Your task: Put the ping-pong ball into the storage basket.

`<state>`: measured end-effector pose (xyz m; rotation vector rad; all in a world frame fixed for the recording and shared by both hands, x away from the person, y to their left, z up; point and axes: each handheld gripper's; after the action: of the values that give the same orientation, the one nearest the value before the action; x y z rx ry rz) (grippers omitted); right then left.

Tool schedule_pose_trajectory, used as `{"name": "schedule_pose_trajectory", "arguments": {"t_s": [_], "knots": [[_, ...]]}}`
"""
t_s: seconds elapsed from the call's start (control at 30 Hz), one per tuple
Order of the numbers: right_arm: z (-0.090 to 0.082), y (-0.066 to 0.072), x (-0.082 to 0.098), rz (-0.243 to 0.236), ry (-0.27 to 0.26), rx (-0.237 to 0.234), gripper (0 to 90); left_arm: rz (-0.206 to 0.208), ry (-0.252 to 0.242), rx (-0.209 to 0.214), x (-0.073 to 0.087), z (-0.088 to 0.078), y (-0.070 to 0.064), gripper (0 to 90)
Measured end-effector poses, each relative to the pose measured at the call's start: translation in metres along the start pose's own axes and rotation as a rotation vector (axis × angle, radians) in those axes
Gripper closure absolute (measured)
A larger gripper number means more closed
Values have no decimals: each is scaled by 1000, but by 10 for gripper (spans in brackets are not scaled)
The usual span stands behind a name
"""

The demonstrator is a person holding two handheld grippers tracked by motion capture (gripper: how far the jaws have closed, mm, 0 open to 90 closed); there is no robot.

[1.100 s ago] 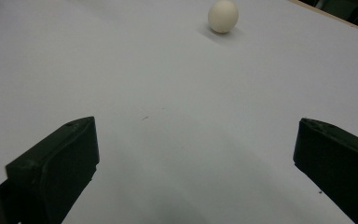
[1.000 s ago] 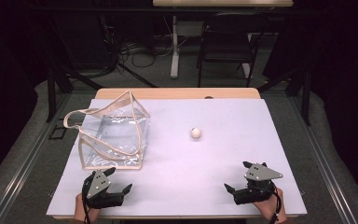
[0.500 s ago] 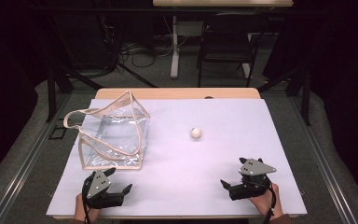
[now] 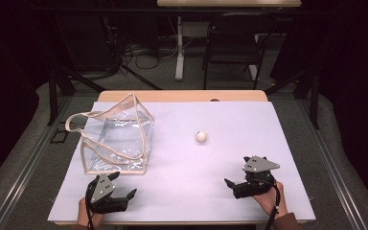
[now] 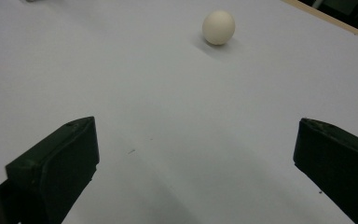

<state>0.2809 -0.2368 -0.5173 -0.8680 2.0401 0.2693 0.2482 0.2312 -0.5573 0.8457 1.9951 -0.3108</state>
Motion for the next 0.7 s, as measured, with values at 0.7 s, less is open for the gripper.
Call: {"name": "schedule_pose_trajectory", "arguments": {"t_s": [0.7], "knots": [[16, -11, -25, 3, 1, -18, 0, 7, -8, 3, -1, -1, 0, 163]]}}
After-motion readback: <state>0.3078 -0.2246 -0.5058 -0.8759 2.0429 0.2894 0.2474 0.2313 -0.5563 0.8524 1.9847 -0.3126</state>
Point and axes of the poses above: each handheld gripper's, and its own axes: z roughly forward along the jaws, x roughly out of its underside, y roughly to its left, and after that the axes turned 1 degree about y, right-handed
